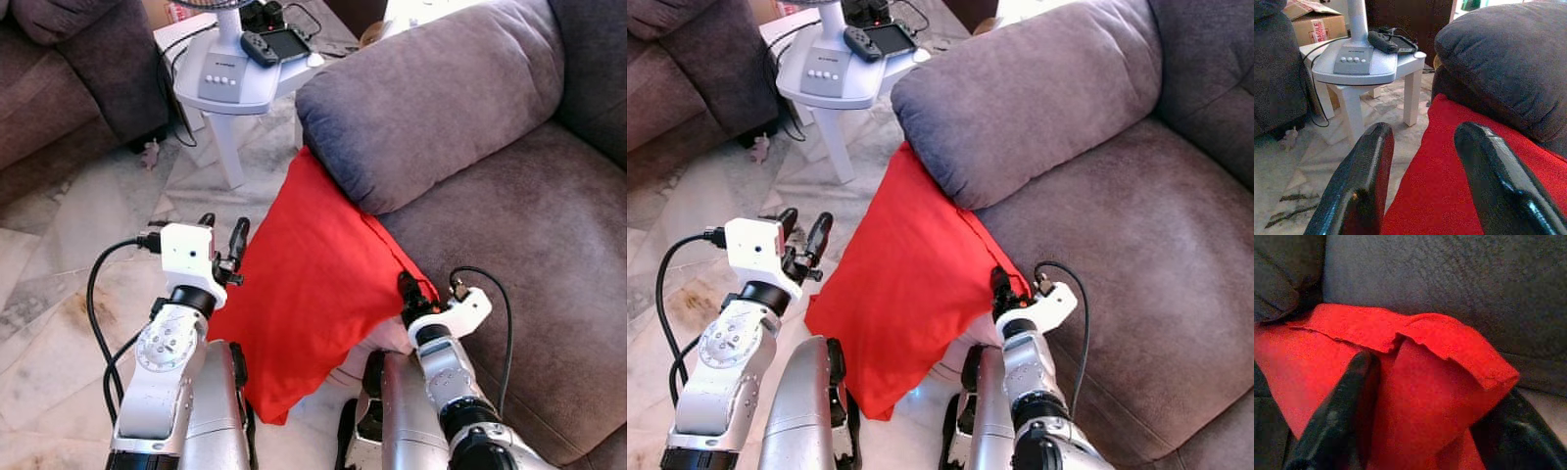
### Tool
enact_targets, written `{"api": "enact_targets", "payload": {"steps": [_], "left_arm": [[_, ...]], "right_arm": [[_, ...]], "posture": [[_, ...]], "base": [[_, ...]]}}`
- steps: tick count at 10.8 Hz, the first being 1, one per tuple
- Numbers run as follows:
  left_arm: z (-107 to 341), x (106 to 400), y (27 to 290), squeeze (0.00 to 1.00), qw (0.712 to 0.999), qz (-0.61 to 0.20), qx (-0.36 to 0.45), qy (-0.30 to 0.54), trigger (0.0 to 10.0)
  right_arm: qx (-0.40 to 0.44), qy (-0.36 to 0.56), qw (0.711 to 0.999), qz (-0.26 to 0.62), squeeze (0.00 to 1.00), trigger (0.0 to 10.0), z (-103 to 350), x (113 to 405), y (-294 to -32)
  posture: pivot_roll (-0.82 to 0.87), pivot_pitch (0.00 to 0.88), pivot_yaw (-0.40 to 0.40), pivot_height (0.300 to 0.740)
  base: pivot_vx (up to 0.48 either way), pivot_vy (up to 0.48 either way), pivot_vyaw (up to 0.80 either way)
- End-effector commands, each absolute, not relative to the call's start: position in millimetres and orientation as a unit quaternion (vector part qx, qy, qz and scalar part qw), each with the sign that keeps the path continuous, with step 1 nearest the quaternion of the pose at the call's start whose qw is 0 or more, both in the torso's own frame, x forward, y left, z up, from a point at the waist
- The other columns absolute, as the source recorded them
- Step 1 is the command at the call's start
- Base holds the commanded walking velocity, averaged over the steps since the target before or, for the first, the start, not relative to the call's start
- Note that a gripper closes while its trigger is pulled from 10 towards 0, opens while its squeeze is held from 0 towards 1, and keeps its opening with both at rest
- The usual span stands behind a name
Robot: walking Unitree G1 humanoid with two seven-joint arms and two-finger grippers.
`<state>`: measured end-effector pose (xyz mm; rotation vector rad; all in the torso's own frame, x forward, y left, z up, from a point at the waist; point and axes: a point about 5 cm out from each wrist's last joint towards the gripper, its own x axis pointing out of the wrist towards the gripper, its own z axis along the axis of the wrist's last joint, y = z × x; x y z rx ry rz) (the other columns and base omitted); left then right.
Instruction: Move the pillow to the sofa from floor
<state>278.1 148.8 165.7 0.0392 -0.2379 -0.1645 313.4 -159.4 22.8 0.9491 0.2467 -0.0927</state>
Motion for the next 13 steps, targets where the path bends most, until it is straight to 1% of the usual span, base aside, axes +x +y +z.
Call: {"api": "enact_targets", "payload": {"steps": [1, 3, 6, 10, 12, 13], "left_arm": [[165.2, 274.3, 147.3, 0.0, 0.989, -0.084, 0.02, -0.116, 10.0], [165.2, 274.0, 146.4, 0.0, 0.989, -0.085, 0.02, -0.116, 10.0], [165.2, 275.1, 147.4, 0.0, 0.99, -0.083, 0.021, -0.115, 10.0], [163.9, 279.1, 148.3, 0.0, 0.99, -0.081, 0.023, -0.115, 10.0], [166.3, 286.0, 147.0, 0.0, 0.989, -0.082, 0.026, -0.12, 10.0], [167.6, 288.9, 147.3, 0.0, 0.989, -0.082, 0.027, -0.123, 10.0]], "right_arm": [[0.454, 0.129, 0.88, -0.054, 0.0, 0.0, 14.9, 306.3, -161.5], [0.454, 0.129, 0.88, -0.049, 0.0, 0.0, 15.3, 306.8, -159.3], [0.451, 0.128, 0.883, -0.038, 0.0, 0.0, 16.5, 307.6, -156.3], [0.444, 0.128, 0.887, -0.022, 0.0, 0.0, 18.8, 309.8, -150.5], [0.427, 0.125, 0.895, -0.009, 0.0, 0.0, 22.7, 312.9, -151.0], [0.401, 0.123, 0.908, 0.01, 0.0, 0.0, 26.0, 314.7, -149.7]], "posture": [[0.17, 0.271, -0.078, 0.593], [0.17, 0.258, -0.077, 0.593], [0.17, 0.269, -0.079, 0.593], [0.17, 0.253, -0.081, 0.593], [0.16, 0.228, -0.08, 0.593], [0.16, 0.215, -0.08, 0.593]], "base": [[0.0, 0.0, 0.0], [0.0, 0.0, 0.0], [0.0, 0.0, 0.0], [0.0, 0.0, 0.0], [0.0, 0.0, 0.0], [0.0, 0.0, 0.0]]}}
